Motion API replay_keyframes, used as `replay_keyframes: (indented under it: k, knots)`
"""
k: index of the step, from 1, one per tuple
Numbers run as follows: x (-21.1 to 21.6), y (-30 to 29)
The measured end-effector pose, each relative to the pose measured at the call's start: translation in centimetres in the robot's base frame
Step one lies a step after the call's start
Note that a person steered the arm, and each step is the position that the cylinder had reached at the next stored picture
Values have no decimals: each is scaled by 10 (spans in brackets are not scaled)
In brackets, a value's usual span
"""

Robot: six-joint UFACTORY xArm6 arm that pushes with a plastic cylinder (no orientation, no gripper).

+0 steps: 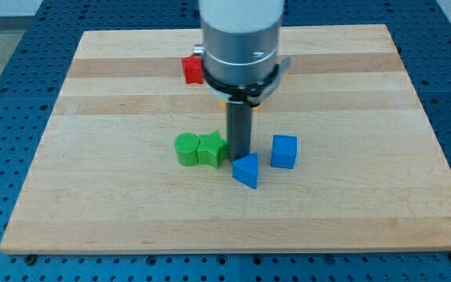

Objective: Push the blue triangle closer to the blue cube

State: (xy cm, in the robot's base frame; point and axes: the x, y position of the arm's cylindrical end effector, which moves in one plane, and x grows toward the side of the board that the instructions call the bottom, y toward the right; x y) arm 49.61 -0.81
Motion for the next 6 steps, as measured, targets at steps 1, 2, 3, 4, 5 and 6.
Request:
replay_keyframes:
  k: [1, 2, 3, 4, 5, 6]
  knots:
    - [0, -30]
    - [0, -60]
    - [13, -69]
    - [49, -68]
    - [53, -47]
    - [44, -11]
